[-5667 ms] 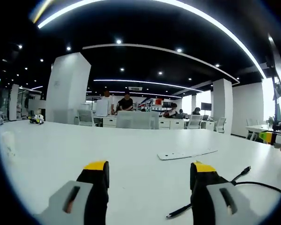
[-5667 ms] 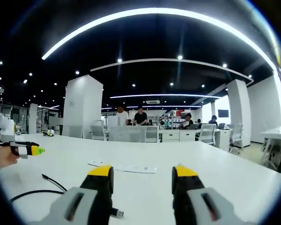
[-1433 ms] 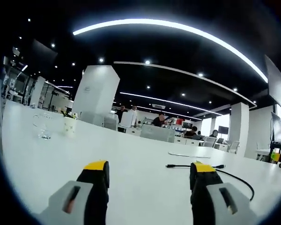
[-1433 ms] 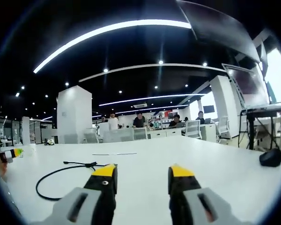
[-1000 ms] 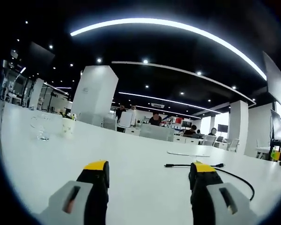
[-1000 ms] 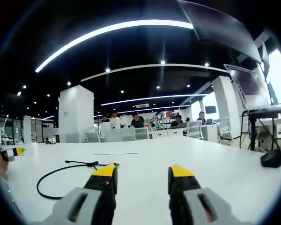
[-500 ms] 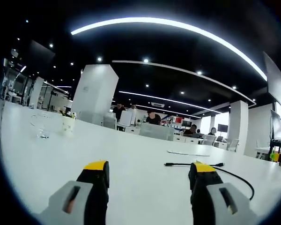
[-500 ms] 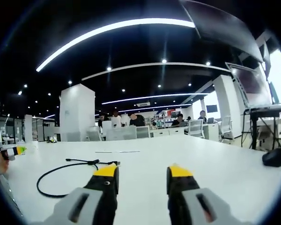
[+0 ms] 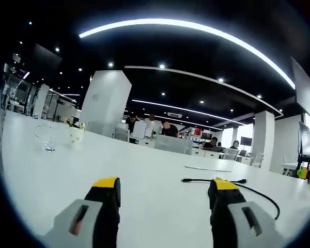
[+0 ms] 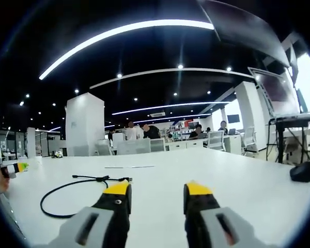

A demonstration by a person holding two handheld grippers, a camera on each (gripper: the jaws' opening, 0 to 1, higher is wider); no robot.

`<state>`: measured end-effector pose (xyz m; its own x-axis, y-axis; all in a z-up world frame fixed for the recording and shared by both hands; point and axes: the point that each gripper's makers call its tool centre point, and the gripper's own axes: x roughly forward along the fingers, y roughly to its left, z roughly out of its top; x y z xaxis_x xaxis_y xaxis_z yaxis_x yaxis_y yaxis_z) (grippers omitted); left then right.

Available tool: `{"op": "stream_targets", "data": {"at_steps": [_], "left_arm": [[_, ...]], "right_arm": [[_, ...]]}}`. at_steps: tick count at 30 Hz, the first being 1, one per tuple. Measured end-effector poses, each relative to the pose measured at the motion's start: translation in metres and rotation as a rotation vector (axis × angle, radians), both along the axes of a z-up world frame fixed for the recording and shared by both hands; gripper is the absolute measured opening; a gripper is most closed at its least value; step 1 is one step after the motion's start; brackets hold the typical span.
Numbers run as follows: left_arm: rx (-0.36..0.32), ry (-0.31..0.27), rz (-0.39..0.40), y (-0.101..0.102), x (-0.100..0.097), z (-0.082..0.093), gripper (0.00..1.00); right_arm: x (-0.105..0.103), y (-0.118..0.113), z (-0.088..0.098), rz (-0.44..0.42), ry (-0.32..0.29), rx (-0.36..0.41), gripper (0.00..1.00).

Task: Find the charging cable on the desk, coil it up and secure with Velcro.

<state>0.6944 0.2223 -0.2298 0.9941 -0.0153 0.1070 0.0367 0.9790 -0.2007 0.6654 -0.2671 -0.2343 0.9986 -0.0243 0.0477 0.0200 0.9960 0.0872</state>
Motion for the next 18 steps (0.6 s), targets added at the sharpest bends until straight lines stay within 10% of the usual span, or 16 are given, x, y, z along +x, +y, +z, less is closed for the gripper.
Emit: {"op": "stream_targets", "data": {"at_steps": [18], "left_arm": [[-0.010, 0.006, -0.005, 0.0003, 0.0007, -0.0033, 0.70]], "right_arm": [[0.0039, 0.0042, 0.0000, 0.010, 0.003, 0.003, 0.40]]}}
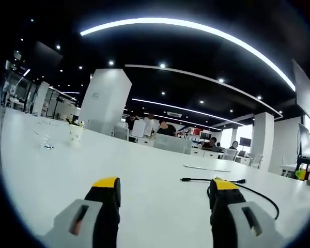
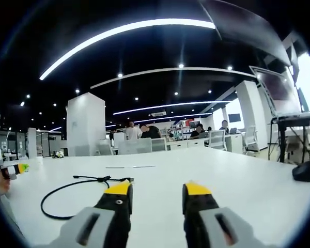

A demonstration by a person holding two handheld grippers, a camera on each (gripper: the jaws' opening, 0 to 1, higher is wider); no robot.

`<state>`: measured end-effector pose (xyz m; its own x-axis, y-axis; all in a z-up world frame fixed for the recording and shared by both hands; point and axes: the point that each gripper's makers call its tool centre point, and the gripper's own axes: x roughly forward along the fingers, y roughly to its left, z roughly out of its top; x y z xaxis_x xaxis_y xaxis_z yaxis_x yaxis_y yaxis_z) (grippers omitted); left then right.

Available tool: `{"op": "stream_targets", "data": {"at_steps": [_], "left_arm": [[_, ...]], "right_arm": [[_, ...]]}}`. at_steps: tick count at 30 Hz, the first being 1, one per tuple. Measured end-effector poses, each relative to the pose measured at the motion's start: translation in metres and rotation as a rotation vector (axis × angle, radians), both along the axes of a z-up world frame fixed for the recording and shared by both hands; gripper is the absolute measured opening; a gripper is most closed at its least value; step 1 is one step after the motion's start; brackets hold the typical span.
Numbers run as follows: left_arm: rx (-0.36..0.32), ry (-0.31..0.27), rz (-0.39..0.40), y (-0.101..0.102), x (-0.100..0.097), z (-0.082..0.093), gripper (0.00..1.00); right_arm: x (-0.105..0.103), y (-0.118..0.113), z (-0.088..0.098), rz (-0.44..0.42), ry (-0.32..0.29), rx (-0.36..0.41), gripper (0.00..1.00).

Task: Find the charging cable on the desk, coil it up and secure with Velcro.

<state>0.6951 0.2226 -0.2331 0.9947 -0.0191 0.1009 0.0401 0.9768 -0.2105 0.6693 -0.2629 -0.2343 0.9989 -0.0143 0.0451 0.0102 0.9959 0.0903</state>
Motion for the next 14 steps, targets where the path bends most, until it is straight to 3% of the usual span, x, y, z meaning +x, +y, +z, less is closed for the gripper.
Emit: {"op": "stream_targets", "data": {"at_steps": [14], "left_arm": [[-0.004, 0.003, -0.001, 0.0014, 0.0027, -0.0010, 0.70]], "right_arm": [[0.0020, 0.0012, 0.0008, -0.001, 0.002, -0.007, 0.39]]}}
